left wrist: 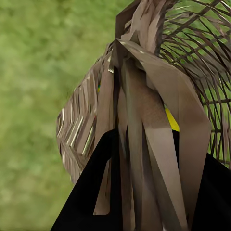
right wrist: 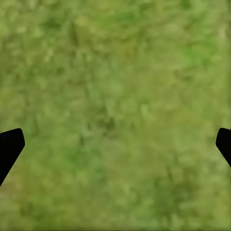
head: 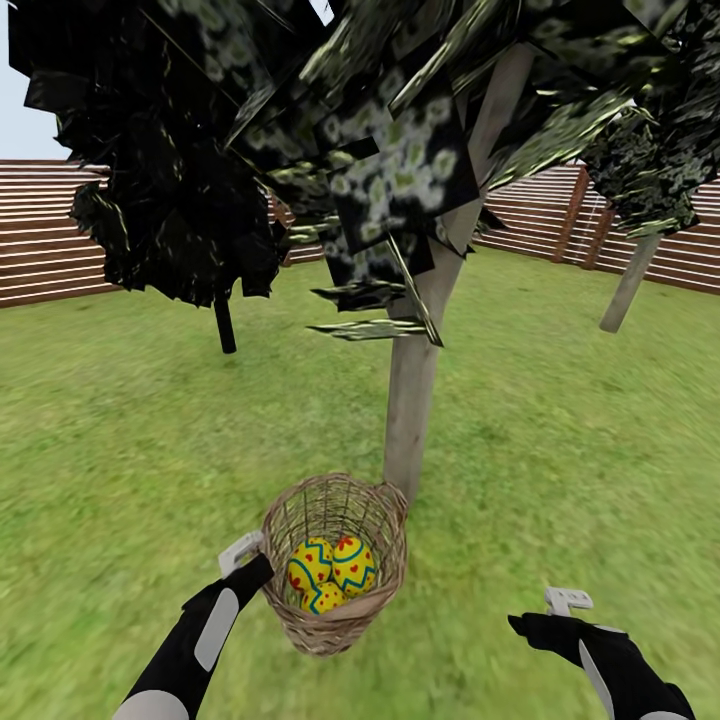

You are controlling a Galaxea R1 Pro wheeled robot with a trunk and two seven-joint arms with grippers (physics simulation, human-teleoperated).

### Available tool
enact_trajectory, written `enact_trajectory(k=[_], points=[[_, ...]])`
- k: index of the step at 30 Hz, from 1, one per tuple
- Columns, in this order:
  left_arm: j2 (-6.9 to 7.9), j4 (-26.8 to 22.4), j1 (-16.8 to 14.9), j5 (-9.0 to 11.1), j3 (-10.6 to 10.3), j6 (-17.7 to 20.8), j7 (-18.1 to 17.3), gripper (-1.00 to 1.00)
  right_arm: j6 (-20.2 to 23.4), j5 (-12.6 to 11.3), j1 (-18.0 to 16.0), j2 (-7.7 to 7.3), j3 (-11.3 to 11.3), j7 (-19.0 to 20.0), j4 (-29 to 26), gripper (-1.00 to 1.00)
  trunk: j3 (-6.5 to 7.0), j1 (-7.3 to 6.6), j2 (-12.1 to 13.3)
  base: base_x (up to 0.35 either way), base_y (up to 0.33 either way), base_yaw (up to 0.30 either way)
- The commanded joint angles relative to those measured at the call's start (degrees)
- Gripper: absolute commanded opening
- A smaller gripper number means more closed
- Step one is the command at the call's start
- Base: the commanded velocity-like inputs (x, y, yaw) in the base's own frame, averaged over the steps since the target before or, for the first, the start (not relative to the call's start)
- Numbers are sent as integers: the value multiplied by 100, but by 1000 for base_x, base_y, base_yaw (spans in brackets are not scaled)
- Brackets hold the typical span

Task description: Take the three Easter eggs out of the wicker basket on the lawn in the garden, then place them on the lawn next to a single tree (choose any tree) so that all three eggs are next to the same tree and none are left in the basket.

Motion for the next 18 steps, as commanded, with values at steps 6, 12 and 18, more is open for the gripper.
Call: enact_trajectory(k=[6, 12, 18], points=[[-5, -16, -2, 75, 13, 32, 28, -100, 25, 60, -4, 5, -41, 56, -25, 100, -113, 132, -245, 0, 0, 0], [-5, 6, -2, 75, 13, 32, 28, -100, 35, 30, -3, -129, -49, 604, -88, 100, -221, 264, -486, 0, 0, 0], [9, 24, 0, 75, 26, 32, 27, -100, 30, 25, -4, -261, -50, 1221, -90, 100, -329, 396, -727, 0, 0, 0]])
